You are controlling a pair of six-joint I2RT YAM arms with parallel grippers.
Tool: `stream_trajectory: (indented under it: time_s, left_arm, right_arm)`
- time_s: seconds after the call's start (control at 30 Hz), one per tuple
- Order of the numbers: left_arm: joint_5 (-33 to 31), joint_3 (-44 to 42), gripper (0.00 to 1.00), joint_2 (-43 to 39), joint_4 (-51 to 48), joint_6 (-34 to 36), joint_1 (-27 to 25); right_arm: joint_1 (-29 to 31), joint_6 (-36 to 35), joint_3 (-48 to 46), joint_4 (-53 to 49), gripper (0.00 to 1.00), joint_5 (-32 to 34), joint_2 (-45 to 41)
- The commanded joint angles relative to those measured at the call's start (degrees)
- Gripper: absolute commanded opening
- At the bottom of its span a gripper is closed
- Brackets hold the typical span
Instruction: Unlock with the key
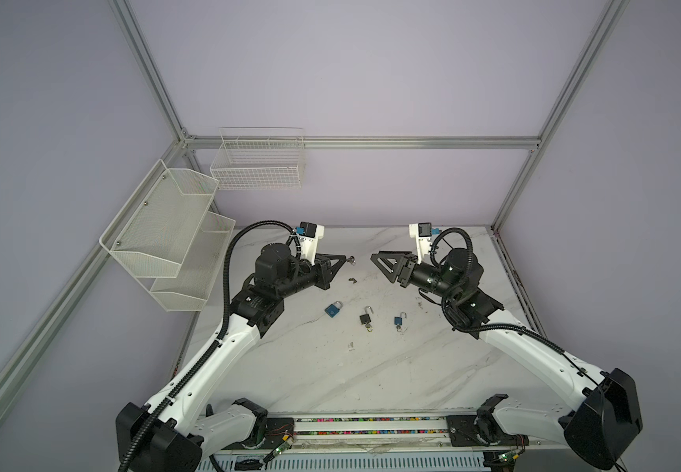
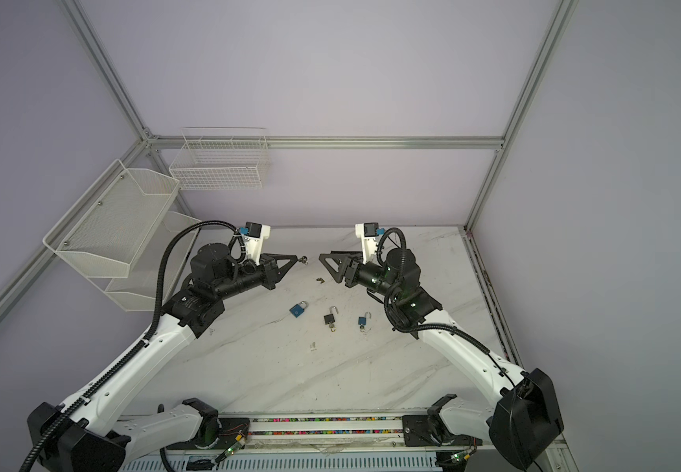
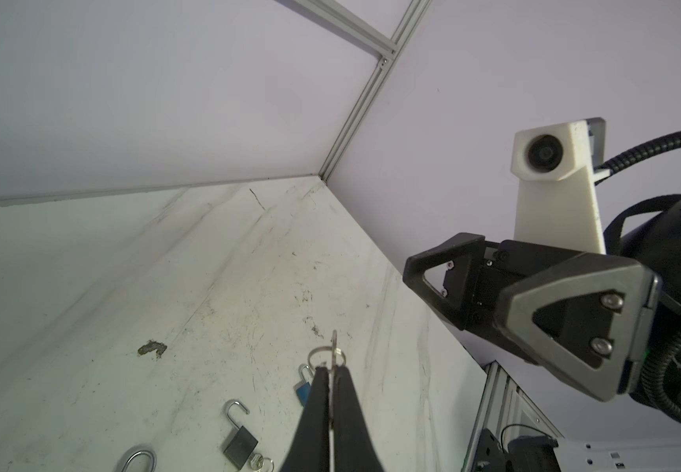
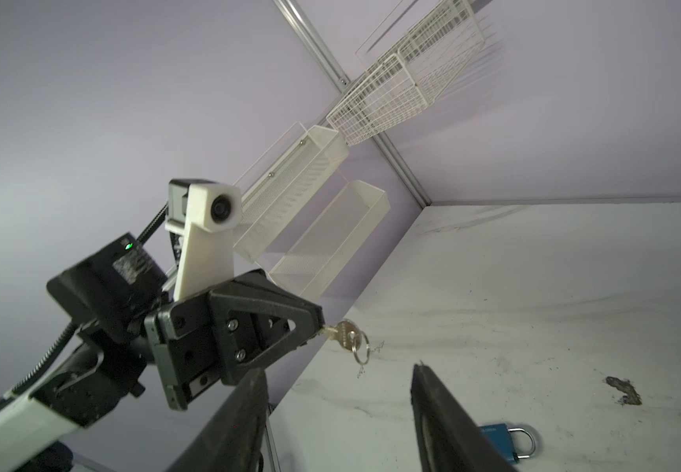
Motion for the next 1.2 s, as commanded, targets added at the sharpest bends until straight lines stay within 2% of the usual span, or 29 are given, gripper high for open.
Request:
stream_trajectory:
  time_s: [0.0,0.17,0.33,0.47,0.57,0.63,0.73,0.93,1.17]
  left_arm:
    - [10.8,9.8,0.00,1.9,-11.8,10.0,0.9]
    - [14.1,15.3,0.00,4.3,-20.3,18.3,1.1]
    - [14.9,17.8,0.00,5.0,-24.1,22.1,1.2]
    - [15.0,18.9,0.00,5.7,-26.0,23.8,1.2]
    - [15.3,19.8,0.00,6.4,-27.5,25.0,1.2]
    - [15.6,20.2,0.00,6.8,-28.0,25.4,1.2]
    - [16.7,20.7,0.00,7.4,-28.0,25.7,1.2]
    - [18.3,21.5,0.00,8.6,-28.1,25.7,1.1]
    - [18.8,22.0,0.00,9.0,-28.2,26.3,1.2]
  right_arm:
    - [-0.5,-11.2,-0.2,-5.3,0.60,-8.4,-1.9]
    - [-1.9,-18.6,1.3,-10.5,0.60,-12.2,-1.0]
    - [-3.3,-19.8,2.0,-9.9,0.60,-17.8,2.5]
    - [-3.4,-20.6,2.5,-8.7,0.60,-19.9,4.2]
    - [-3.4,-20.7,0.2,-4.3,0.62,-19.8,3.4]
    - [-3.4,-22.1,0.3,-5.1,0.62,-18.3,3.5]
    - [-3.4,-22.4,1.5,-5.5,0.61,-19.5,5.4]
    - [-3.3,-20.6,2.1,-1.1,0.56,-25.8,8.0]
    - [-2.6,-20.1,2.7,0.0,0.50,-28.1,10.3]
